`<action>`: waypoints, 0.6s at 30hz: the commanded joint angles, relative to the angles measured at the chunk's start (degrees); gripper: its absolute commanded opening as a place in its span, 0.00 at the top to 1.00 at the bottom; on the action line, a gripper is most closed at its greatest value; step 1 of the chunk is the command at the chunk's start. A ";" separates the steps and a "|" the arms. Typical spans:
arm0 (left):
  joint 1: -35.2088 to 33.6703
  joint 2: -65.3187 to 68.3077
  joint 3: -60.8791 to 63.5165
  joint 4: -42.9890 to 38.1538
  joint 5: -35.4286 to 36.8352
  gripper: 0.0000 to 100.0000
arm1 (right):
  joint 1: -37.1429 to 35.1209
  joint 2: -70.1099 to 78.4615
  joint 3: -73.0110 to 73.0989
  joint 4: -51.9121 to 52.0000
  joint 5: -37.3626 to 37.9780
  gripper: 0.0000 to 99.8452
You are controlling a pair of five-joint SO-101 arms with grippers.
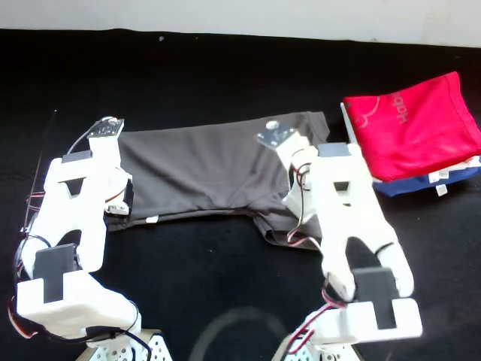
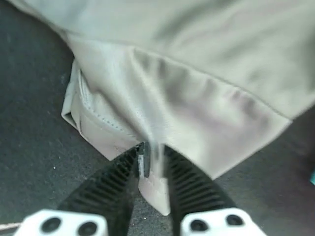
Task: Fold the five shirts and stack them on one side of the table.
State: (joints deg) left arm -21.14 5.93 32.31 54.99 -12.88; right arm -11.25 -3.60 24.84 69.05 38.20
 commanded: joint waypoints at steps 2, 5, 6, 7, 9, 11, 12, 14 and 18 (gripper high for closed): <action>-2.15 -0.13 0.31 -0.97 -0.62 0.99 | -1.98 -9.01 -2.59 0.66 -3.52 0.85; -2.15 -0.13 0.31 -0.97 -0.62 0.99 | -4.62 -13.14 0.13 1.45 -3.87 0.89; -2.15 -0.13 0.31 -0.97 -0.62 0.99 | -5.76 -14.11 1.54 1.45 -3.87 0.91; -2.15 -0.13 0.31 -0.97 -0.62 0.99 | -6.73 -14.73 3.30 1.36 -3.78 0.94; -2.15 -0.13 0.31 -0.97 -0.62 0.99 | -8.48 -15.08 7.34 0.48 -3.78 1.00; -2.15 -0.13 0.31 -0.97 -0.62 0.99 | -9.45 -15.16 11.30 -1.89 -3.60 0.99; -2.15 -0.13 0.31 -0.97 -0.62 0.99 | -9.54 -15.16 12.88 -3.30 -3.60 0.99; -2.15 -0.13 0.31 -0.97 -0.62 0.99 | -9.54 -15.16 15.52 -6.46 -3.78 0.99; -2.15 -0.13 0.31 -0.97 -0.62 0.99 | -9.80 -15.16 19.12 -12.00 -3.87 0.99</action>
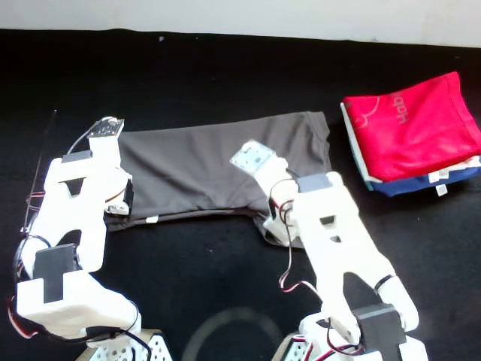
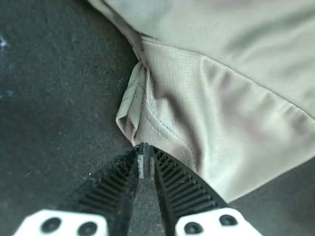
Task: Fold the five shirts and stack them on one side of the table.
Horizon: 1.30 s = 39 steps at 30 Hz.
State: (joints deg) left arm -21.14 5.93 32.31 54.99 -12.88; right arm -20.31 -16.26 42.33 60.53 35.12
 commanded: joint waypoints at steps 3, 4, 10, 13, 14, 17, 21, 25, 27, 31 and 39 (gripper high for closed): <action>-2.15 -0.13 0.31 -0.97 -0.62 0.99 | -1.10 -2.42 4.35 -7.69 -0.79 0.99; -2.15 -0.13 0.31 -0.97 -0.62 0.99 | -1.89 -2.42 5.23 -8.66 -0.88 0.99; -2.15 -0.13 0.31 -0.97 -0.62 0.99 | -9.10 -2.68 6.64 -9.27 -0.88 0.99; -2.15 -0.13 0.31 -0.88 -0.62 0.99 | -9.71 -3.03 6.46 -9.19 -3.60 0.99; -2.15 -0.13 0.31 -0.88 -0.62 0.99 | -9.54 -3.12 6.11 -9.19 -3.96 0.99; -2.15 -0.13 0.31 -0.88 -0.62 0.99 | -7.16 -3.12 3.47 -7.52 -3.87 0.99; -2.15 -0.13 0.31 -0.88 -0.62 0.99 | -3.82 -2.86 -1.36 -5.85 -4.04 0.99; -2.15 -0.13 0.31 -0.88 -0.62 0.99 | -3.82 -2.42 -2.07 -6.02 -4.04 0.99; -2.15 -0.13 0.31 -0.88 -0.62 0.99 | -5.32 -2.42 -1.01 -5.93 -4.04 0.99; -2.15 -0.13 0.31 -0.88 -0.62 0.99 | -8.57 -2.42 1.63 -6.02 -4.04 0.99; -2.15 -0.13 0.31 -0.88 -0.62 0.99 | -9.27 -2.51 7.16 -10.68 -4.04 0.99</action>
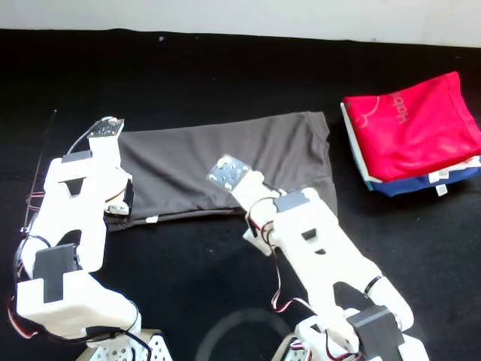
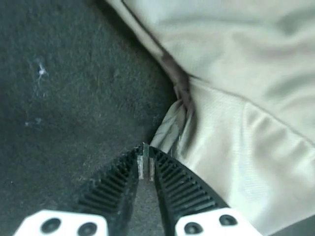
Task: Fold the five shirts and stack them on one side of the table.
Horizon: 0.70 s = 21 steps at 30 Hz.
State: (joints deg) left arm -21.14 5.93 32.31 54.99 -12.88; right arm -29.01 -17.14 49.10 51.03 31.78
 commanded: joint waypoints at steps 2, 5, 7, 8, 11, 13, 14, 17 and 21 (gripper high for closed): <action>-2.15 -0.13 0.31 -0.88 -0.62 0.99 | -0.40 -2.24 0.40 -0.84 -0.70 0.99; -2.15 -0.13 0.31 -0.88 -0.62 0.99 | 0.66 -4.88 -0.66 2.51 -0.70 0.99; -2.15 -0.13 0.31 -0.88 -0.62 0.99 | 1.98 -8.31 -2.07 7.34 -0.70 0.99; -2.15 -0.13 0.31 -0.88 -0.62 0.99 | 3.21 -10.07 -2.86 10.07 -0.70 0.99; -2.15 -0.13 0.31 -0.88 -0.62 0.99 | 8.13 -14.02 -4.09 16.31 -0.26 0.97; -2.15 -0.13 0.31 -0.88 -0.62 0.99 | 11.74 -14.73 -3.82 16.57 2.37 0.89; -2.15 -0.13 0.31 -0.88 -0.62 0.99 | 13.05 -14.29 -3.74 16.48 5.01 0.84; -2.15 -0.13 0.31 -0.88 -0.62 0.99 | 14.02 -10.95 -2.68 14.73 9.49 0.75; -2.15 -0.13 0.31 -0.88 -0.62 0.99 | 11.82 -3.38 0.04 9.98 9.49 0.77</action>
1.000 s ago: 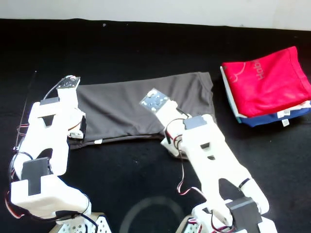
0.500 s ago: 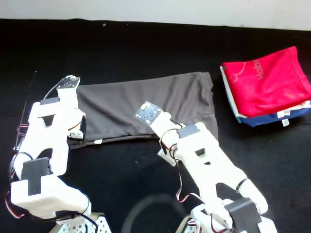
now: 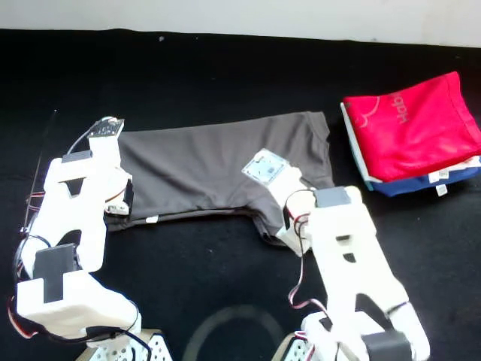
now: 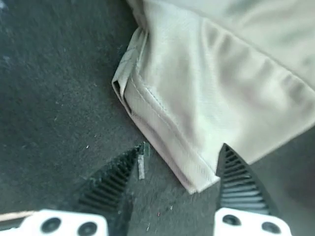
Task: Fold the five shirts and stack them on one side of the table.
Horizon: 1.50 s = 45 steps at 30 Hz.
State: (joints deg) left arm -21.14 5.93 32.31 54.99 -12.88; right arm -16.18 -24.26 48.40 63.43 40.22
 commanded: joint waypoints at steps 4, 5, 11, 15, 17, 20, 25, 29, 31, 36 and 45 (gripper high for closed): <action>-2.15 -0.13 0.31 -0.88 -0.62 0.99 | -3.03 9.10 1.19 -3.56 1.05 0.77; -2.15 -0.13 0.31 -0.88 -0.62 0.99 | -3.47 9.80 1.27 -3.56 1.05 0.77; -2.15 -0.13 0.31 -0.88 -0.62 0.99 | -4.62 11.38 1.54 -3.82 1.32 0.77; -2.15 -0.13 0.31 -0.88 -0.62 0.99 | -3.12 12.97 1.63 -9.27 1.32 0.78; -2.15 -0.13 0.31 -0.79 -0.62 0.99 | -2.15 16.22 1.27 -12.09 1.32 0.78; -2.15 -0.13 0.31 -0.79 -0.62 0.99 | -1.45 22.20 1.01 -13.85 1.32 0.78; -2.15 -0.13 0.31 -0.79 -0.62 0.99 | -0.31 23.16 -2.07 -12.70 1.05 0.88; -2.15 -0.13 0.31 -0.79 -0.62 0.99 | 1.27 21.58 -3.74 -12.62 1.05 0.99; -2.15 -0.13 0.31 -0.79 -0.62 0.99 | 2.68 20.35 -4.79 -12.62 1.05 0.99; -2.15 -0.13 0.31 -0.79 -0.62 0.99 | 5.85 15.60 -10.15 -10.33 1.32 0.99; -2.15 -0.13 0.31 -0.79 -0.62 0.99 | 6.90 20.97 -28.97 -9.63 1.05 0.99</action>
State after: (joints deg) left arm -21.23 5.93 32.31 54.99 -12.88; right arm -9.67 -5.45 26.86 53.58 40.92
